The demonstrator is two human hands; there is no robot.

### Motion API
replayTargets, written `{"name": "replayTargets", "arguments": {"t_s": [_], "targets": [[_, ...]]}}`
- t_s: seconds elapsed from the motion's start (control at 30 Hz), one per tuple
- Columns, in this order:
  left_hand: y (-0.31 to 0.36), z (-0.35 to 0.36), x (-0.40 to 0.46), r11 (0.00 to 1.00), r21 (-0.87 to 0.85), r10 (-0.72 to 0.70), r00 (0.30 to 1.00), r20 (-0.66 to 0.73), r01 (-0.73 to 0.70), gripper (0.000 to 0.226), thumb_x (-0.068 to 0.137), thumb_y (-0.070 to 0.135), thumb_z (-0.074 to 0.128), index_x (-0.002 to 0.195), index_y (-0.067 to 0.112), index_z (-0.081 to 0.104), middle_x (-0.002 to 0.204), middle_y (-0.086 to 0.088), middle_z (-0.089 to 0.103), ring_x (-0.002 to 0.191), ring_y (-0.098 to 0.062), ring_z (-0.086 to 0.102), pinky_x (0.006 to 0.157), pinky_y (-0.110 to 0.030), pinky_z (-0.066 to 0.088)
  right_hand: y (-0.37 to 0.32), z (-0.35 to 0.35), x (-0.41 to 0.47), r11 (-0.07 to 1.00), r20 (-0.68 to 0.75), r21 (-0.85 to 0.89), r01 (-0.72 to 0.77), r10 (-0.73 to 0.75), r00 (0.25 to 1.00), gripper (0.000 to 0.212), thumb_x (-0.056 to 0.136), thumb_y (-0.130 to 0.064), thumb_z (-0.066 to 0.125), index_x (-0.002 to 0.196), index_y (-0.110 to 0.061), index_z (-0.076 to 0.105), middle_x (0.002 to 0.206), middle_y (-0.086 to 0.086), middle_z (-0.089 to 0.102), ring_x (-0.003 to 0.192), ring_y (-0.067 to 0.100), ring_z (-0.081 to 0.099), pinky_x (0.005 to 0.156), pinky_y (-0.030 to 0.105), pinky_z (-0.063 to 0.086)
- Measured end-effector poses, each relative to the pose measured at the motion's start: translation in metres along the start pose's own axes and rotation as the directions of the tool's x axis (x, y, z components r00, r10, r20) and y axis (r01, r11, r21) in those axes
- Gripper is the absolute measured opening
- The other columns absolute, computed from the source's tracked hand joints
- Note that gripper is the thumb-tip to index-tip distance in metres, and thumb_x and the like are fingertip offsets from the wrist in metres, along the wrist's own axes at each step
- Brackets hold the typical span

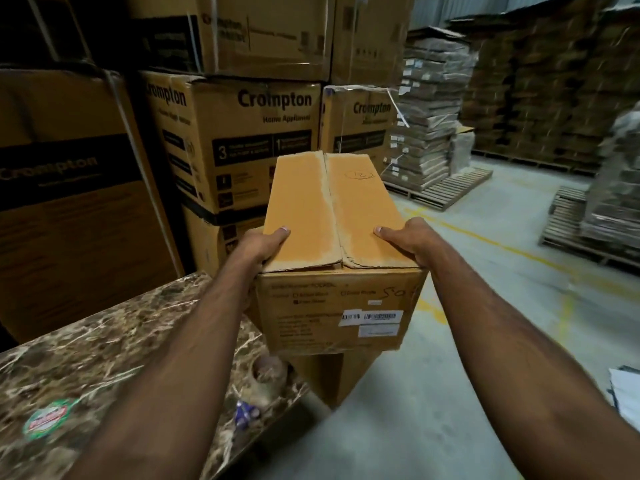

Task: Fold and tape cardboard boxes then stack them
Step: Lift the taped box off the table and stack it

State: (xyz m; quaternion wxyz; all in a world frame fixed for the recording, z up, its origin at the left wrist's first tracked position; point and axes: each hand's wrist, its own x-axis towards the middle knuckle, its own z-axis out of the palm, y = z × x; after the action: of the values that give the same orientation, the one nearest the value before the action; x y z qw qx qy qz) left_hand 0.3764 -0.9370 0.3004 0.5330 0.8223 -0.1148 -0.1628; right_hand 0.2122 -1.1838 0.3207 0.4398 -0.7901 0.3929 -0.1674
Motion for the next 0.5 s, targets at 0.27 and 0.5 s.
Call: {"name": "replayTargets", "arguments": {"t_s": [0.27,0.5], "targets": [[0.041,0.110,0.107,0.994,-0.106,-0.025,0.999,-0.023,0.023,0.039,0.102,0.038,0.055,0.126,0.007,0.059,0.116,-0.002,0.060,0.100,-0.025,0.055,0.084,-0.034,0.042,0.018,-0.027,0.175,0.998,0.086,-0.049,0.039,-0.035,0.996,0.067,0.089,-0.046,0.073,0.132,0.001,0.051,0.118,0.011,0.059,0.099,0.027,0.056,0.070,0.033,0.045],[0.056,0.175,0.159,0.979,-0.183,-0.096,0.993,-0.061,0.084,0.043,0.101,0.037,0.055,0.136,0.012,0.053,0.127,-0.007,0.063,0.108,-0.027,0.060,0.093,-0.039,0.049,0.028,-0.034,0.287,0.975,0.179,-0.210,0.071,-0.033,0.983,0.064,0.097,-0.049,0.061,0.136,0.001,0.051,0.134,0.017,0.058,0.118,0.034,0.058,0.082,0.034,0.044]]}}
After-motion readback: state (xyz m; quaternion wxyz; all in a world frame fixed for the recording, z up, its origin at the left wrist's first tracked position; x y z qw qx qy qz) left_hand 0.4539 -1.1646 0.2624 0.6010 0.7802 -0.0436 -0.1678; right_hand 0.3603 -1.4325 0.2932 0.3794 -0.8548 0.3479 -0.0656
